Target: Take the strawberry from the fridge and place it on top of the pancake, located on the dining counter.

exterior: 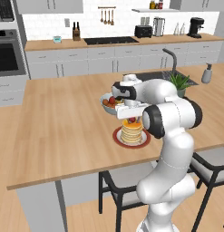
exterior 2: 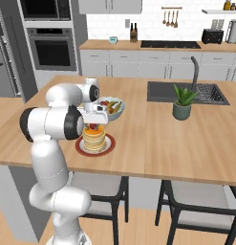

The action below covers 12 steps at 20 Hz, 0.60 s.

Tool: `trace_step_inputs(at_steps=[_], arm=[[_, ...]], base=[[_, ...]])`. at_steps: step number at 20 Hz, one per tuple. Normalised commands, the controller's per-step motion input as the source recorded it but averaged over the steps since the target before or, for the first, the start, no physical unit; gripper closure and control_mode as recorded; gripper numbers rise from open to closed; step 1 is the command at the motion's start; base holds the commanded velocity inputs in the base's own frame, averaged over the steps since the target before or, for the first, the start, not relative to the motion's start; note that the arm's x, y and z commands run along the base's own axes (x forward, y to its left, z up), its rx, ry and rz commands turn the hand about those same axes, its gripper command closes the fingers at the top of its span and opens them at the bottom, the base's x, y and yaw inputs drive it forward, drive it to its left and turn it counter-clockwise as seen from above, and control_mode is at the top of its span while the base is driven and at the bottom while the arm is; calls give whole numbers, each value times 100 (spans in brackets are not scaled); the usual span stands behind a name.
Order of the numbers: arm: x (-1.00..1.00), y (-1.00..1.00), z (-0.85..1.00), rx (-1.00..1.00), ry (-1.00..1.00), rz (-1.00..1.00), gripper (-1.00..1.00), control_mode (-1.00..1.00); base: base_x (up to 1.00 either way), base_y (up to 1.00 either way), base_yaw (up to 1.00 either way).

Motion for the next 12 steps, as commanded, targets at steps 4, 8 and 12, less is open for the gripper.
trace_step_inputs(at_steps=[4, 8, 12], arm=[[0, 0, 0, 0, 0, 0, -100, -100], [-5, 0, 6, 0, -4, 0, -100, -100], [-17, 0, 23, 0, -6, 0, -100, -100]], base=[[0, 0, 0], [0, 0, 0], [0, 0, 0]])
